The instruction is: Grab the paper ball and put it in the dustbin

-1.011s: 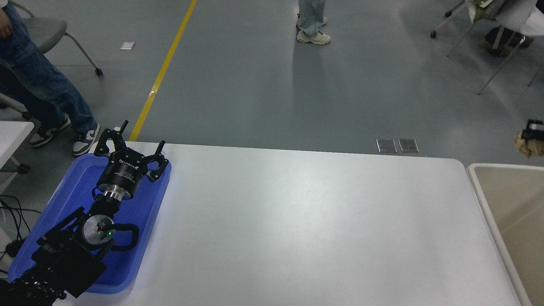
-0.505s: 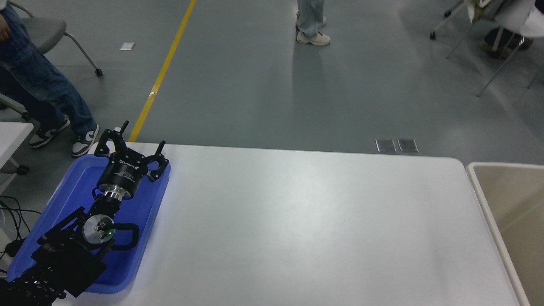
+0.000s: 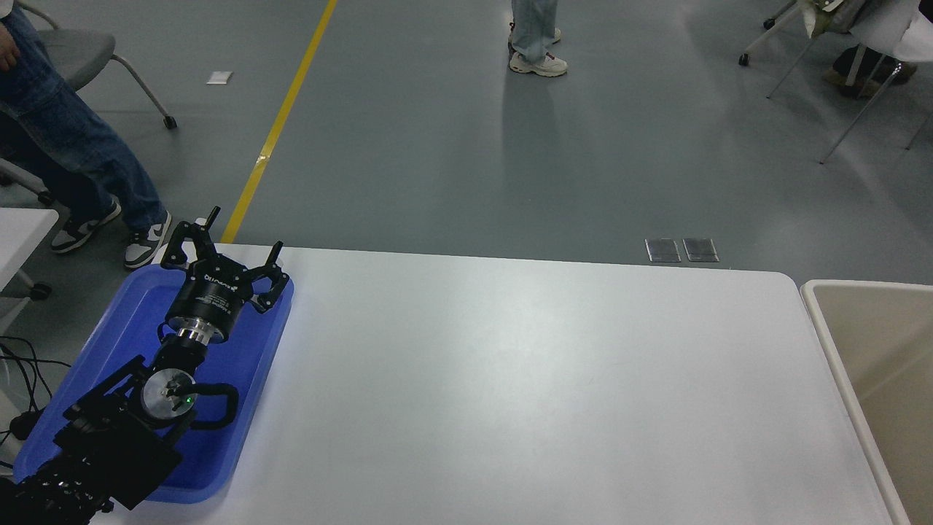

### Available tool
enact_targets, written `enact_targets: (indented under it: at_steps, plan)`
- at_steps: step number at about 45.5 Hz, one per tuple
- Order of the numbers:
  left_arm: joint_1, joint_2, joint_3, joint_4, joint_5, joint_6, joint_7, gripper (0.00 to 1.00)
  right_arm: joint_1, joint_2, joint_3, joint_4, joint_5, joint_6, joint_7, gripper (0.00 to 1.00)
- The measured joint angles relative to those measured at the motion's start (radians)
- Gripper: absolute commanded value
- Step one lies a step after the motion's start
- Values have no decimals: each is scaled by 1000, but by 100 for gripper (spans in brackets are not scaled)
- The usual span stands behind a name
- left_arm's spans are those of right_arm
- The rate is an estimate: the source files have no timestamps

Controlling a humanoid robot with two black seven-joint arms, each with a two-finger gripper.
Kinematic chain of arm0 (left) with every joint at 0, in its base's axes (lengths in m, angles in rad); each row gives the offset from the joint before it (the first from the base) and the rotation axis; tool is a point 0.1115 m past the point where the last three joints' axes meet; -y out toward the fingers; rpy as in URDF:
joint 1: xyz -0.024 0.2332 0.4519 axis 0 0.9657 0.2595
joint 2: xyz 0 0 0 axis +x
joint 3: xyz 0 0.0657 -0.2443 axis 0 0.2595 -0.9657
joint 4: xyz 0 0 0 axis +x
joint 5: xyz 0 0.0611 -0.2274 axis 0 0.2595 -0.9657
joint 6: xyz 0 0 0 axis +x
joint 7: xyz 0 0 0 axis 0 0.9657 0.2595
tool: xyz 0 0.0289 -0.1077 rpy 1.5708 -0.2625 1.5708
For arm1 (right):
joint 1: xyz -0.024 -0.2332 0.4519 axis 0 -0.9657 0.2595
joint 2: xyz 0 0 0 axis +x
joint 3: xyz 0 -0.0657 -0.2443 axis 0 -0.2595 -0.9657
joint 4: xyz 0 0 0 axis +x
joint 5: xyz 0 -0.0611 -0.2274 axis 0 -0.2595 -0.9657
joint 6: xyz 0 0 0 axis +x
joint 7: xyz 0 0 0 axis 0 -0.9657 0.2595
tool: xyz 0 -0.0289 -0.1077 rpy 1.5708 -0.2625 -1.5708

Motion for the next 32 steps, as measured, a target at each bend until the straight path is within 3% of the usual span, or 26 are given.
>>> enact_targets:
  at_steps: [19, 32]
  plan:
    - [0, 0, 0, 0, 0, 0, 0, 100, 2, -3, 165, 1, 3, -10, -1, 100]
    - [0, 0, 0, 0, 0, 0, 0, 100, 36, -8, 597, -4, 4, -17, 7, 100]
